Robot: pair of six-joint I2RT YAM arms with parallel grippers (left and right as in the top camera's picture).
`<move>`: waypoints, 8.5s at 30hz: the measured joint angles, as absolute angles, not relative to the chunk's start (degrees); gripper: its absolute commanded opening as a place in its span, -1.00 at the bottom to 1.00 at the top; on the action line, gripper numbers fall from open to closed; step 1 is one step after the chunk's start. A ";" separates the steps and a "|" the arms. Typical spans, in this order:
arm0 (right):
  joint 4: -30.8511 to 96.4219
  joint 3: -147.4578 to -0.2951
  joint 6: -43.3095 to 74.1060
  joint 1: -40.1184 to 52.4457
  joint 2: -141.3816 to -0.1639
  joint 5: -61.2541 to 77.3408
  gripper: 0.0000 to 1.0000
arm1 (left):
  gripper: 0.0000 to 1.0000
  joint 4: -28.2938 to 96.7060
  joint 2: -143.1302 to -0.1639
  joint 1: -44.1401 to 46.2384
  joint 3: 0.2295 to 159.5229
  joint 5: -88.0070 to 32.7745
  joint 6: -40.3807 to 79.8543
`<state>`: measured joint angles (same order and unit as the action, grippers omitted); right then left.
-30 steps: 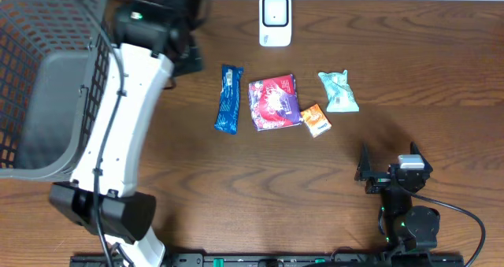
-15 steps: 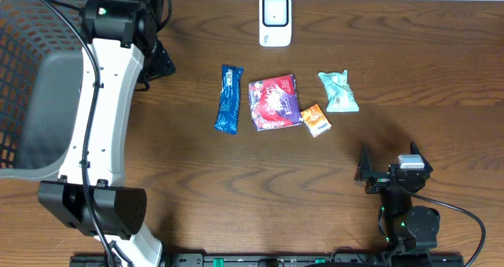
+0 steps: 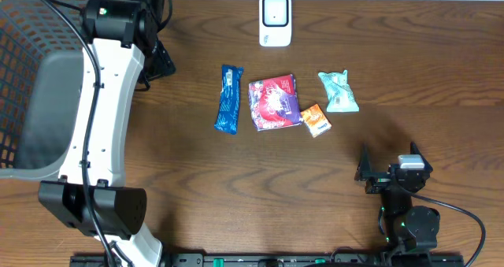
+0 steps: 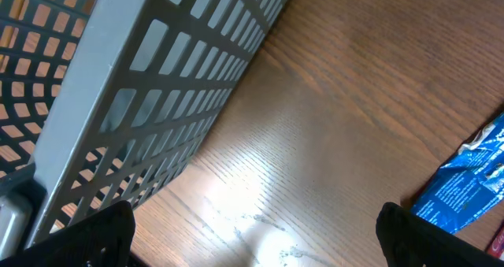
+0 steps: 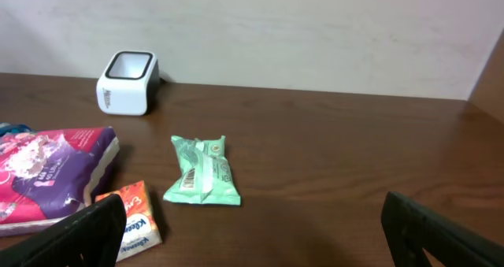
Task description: Scan the item barcode
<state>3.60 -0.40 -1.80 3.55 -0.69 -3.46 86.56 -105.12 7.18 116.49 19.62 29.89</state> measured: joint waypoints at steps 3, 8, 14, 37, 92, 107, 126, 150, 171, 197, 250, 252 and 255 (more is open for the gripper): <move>1.80 -0.40 -0.51 3.55 -0.69 -1.21 0.99 | 0.96 86.59 -105.12 7.18 116.49 19.59 29.89; -1.74 -0.36 11.90 3.55 -0.71 17.50 0.98 | 0.95 86.59 -105.12 7.18 116.49 19.59 29.89; -13.15 -0.36 25.65 3.55 -0.69 30.85 0.99 | 0.96 86.59 -105.12 7.18 116.49 19.59 29.87; 35.00 -46.02 2.48 3.55 -28.29 27.27 0.99 | 0.96 86.56 -105.12 7.18 116.46 19.59 29.74; 37.26 -80.42 6.50 -0.25 -116.77 14.15 -0.23 | 0.96 86.56 -105.12 7.18 116.46 19.57 29.74; 46.92 -80.51 6.83 0.73 -115.66 14.24 -0.72 | 0.96 86.59 -105.12 7.18 116.46 19.57 29.74; 53.21 -80.18 16.05 6.52 -104.95 -13.08 0.01 | 0.96 86.59 -105.12 7.18 116.46 19.57 29.74; 54.59 -79.55 22.65 -4.08 -104.99 -17.54 -0.98 | 0.96 86.59 -105.12 7.18 116.46 19.57 29.74; 32.27 -61.10 22.79 -4.14 -103.63 -14.66 -0.98 | 0.96 86.59 -105.12 7.18 116.46 19.57 29.74; 49.54 -68.27 24.23 -3.22 -105.78 -9.39 0.25 | 0.96 86.59 -105.12 7.18 116.46 19.57 29.74; 8.25 -62.61 28.47 -17.65 -120.57 64.51 -0.13 | 0.96 86.56 -105.12 7.18 116.46 19.59 29.74; 11.22 -62.63 27.59 -18.79 -120.33 63.77 -0.13 | 0.96 86.59 -105.12 7.18 116.46 19.59 29.74; 18.26 -62.65 25.52 -19.42 -118.58 58.94 -0.13 | 0.96 86.59 -105.12 7.18 116.46 19.57 29.74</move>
